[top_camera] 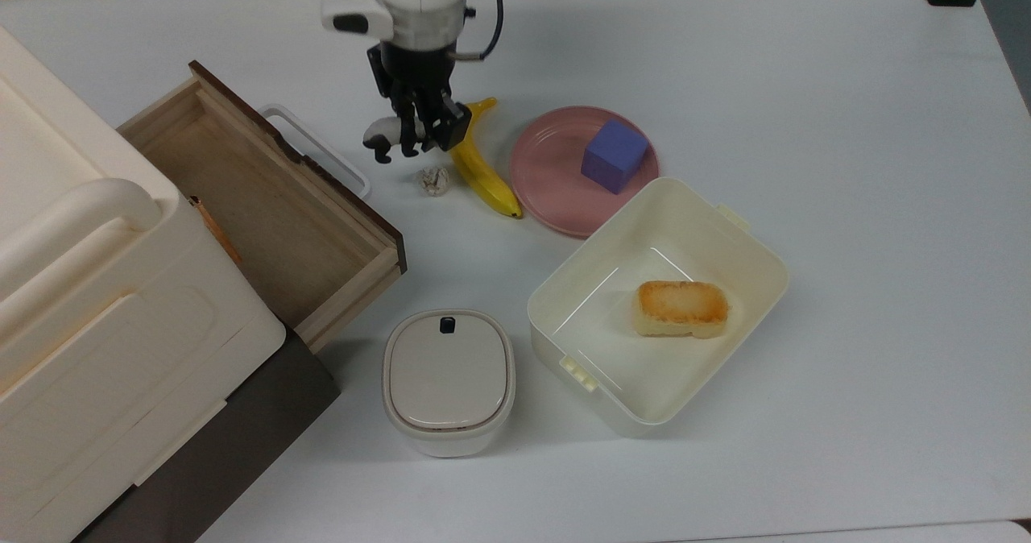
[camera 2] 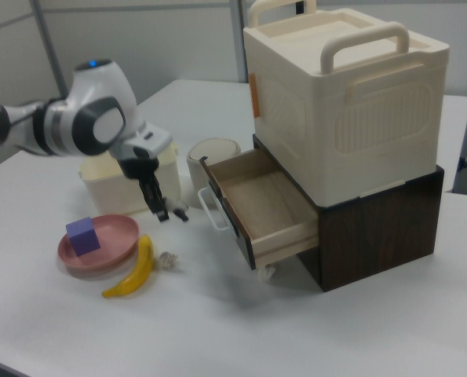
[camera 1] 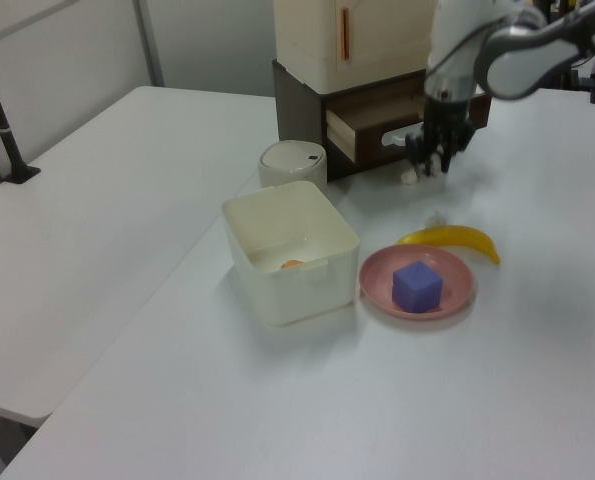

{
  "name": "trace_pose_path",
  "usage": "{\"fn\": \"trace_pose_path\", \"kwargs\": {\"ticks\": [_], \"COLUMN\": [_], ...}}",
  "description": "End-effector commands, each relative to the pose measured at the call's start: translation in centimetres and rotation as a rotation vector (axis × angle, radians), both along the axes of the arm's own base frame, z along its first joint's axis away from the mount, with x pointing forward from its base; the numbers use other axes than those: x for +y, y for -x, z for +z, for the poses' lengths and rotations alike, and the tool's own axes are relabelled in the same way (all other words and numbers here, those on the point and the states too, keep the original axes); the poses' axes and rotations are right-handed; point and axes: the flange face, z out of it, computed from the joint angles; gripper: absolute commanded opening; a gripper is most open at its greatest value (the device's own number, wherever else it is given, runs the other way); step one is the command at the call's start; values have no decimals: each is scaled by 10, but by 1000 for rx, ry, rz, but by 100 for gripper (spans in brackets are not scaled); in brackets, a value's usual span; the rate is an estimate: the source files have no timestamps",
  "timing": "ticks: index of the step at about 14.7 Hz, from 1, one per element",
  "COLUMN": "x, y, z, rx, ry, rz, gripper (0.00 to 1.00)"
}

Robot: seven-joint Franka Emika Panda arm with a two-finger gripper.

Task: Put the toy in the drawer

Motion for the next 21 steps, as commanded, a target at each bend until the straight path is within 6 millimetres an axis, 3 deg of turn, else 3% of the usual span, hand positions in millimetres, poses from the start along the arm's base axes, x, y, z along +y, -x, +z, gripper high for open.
{"fn": "trace_pose_path", "kwargs": {"ticks": [1,3,4,5,8,10,15,19,21], "x": [7,8,-1,-13,-79,-105,-151,-162,-170], "y": [-7,-12,-15,-17,-17,-20,-51,-71,-69], "z": [66,105,130,141,146,145,92,46,38], "rx": [-95,-154,-189,-212,-249,-293,-341,-319,-303], "ry": [-81,-109,-139,-163,-221,-214,-178,-151,-137], "rz": [-53,-66,-91,-120,-246,-286,-358,-368,-350], "gripper": [21,21,21,21,21,21,21,21,24]}}
